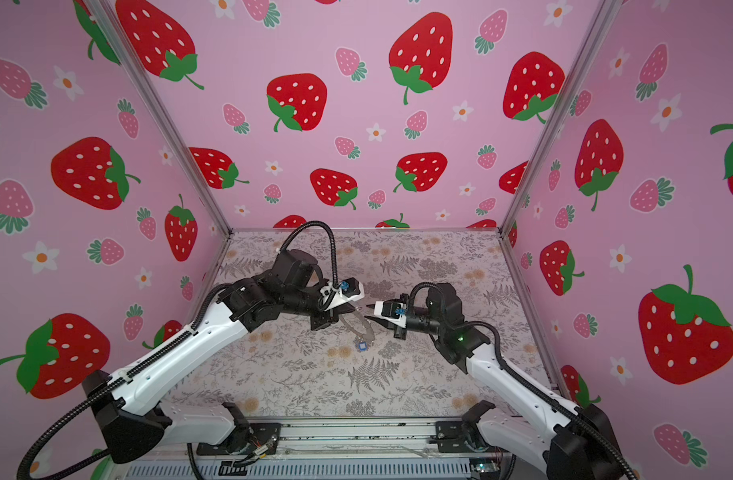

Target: Put the keys on the keyring

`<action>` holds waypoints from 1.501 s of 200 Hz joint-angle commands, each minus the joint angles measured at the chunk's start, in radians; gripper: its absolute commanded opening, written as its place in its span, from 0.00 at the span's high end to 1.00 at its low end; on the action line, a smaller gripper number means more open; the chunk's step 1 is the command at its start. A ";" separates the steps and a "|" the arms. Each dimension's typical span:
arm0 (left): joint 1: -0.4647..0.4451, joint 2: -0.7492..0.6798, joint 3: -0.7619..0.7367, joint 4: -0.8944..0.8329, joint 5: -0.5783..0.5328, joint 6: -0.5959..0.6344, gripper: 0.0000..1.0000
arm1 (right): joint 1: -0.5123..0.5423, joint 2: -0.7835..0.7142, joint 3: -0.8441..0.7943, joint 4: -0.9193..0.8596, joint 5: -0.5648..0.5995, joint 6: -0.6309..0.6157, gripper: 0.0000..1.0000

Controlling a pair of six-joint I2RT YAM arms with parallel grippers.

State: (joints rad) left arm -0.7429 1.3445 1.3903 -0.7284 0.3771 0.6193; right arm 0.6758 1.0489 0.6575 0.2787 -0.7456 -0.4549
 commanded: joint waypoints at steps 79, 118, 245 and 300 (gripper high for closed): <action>-0.042 0.036 0.098 -0.158 -0.030 0.037 1.00 | 0.013 0.025 0.005 0.073 -0.072 0.046 0.78; -0.046 0.038 0.099 -0.161 -0.048 0.039 1.00 | 0.025 0.042 0.004 0.093 -0.099 0.061 0.79; -0.056 0.039 0.104 -0.164 -0.056 0.033 1.00 | 0.050 0.079 0.033 0.039 -0.082 0.020 0.87; -0.058 0.039 0.108 -0.168 -0.047 0.043 1.00 | 0.050 0.084 0.036 0.037 -0.088 0.021 0.91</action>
State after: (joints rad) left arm -0.7906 1.3819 1.4464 -0.8909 0.2996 0.6327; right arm 0.7200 1.1244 0.6640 0.3271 -0.8055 -0.4179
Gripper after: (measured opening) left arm 0.050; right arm 0.092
